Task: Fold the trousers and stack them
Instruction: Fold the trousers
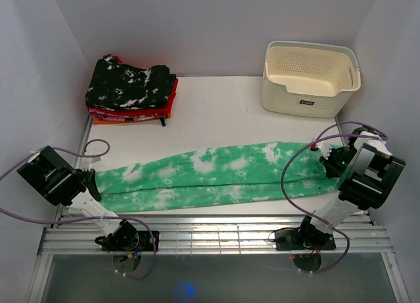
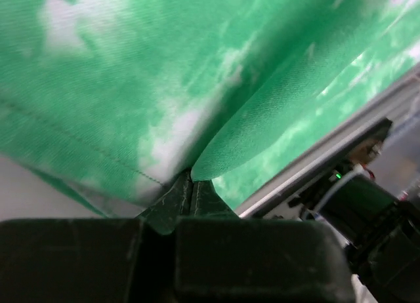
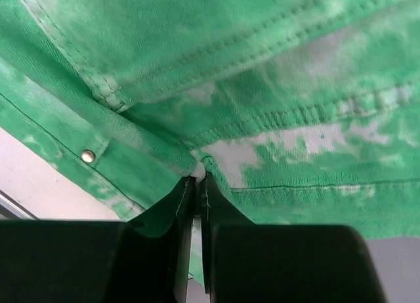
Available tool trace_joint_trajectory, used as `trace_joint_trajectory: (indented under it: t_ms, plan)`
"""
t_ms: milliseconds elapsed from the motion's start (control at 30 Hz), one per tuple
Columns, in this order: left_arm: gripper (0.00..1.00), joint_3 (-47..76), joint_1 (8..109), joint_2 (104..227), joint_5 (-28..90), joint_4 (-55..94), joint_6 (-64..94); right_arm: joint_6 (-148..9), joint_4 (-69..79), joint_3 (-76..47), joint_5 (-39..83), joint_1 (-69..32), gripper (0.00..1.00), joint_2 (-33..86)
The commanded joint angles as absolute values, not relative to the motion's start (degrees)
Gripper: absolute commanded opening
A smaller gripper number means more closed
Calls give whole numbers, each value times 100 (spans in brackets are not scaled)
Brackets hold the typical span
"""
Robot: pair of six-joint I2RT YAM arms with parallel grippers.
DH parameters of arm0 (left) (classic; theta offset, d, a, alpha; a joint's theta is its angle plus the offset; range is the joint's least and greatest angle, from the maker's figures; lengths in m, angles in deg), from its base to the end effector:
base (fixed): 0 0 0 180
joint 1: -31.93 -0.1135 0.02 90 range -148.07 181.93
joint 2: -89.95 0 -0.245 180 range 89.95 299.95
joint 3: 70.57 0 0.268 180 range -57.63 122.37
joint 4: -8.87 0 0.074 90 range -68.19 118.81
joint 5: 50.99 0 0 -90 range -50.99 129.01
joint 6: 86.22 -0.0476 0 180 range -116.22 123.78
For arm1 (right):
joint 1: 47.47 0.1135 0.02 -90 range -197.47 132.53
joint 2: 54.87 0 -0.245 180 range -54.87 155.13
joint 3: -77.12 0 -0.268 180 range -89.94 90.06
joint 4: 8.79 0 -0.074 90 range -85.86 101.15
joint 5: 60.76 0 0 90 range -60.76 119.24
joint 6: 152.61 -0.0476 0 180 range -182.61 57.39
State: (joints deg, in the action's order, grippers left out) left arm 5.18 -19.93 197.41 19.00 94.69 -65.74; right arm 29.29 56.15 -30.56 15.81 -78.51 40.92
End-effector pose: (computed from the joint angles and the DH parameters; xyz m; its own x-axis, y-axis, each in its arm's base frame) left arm 0.1775 0.1996 0.1011 -0.9754 0.1831 -0.1225 0.2203 0.8129 -0.5392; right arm 0.2575 -0.1421 0.1303 -0.4673 -0.8533 -0.2311 -0.8725 0.4874 -0.0354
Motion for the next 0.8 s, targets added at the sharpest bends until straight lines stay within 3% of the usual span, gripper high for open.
trace_joint_trajectory:
  t_ms: [0, 267, 467, 767]
  plan:
    - [0, 1373, -1616, 19910, 1906, 6699, -6154, 2503, 5134, -2569, 1659, -7779, 8, 4190]
    - [0, 2102, -351, 20086, 1959, 6558, -5257, 2115, 5143, -2639, 1597, -7577, 8, 4296]
    - [0, 2630, -173, 20130, 2046, 6611, -5238, 2045, 5388, -2306, 1360, -7577, 8, 4155]
    - [0, 4597, -182, 20393, 1950, 6427, -4967, 1509, 5890, -313, 780, -7585, 8, 4489]
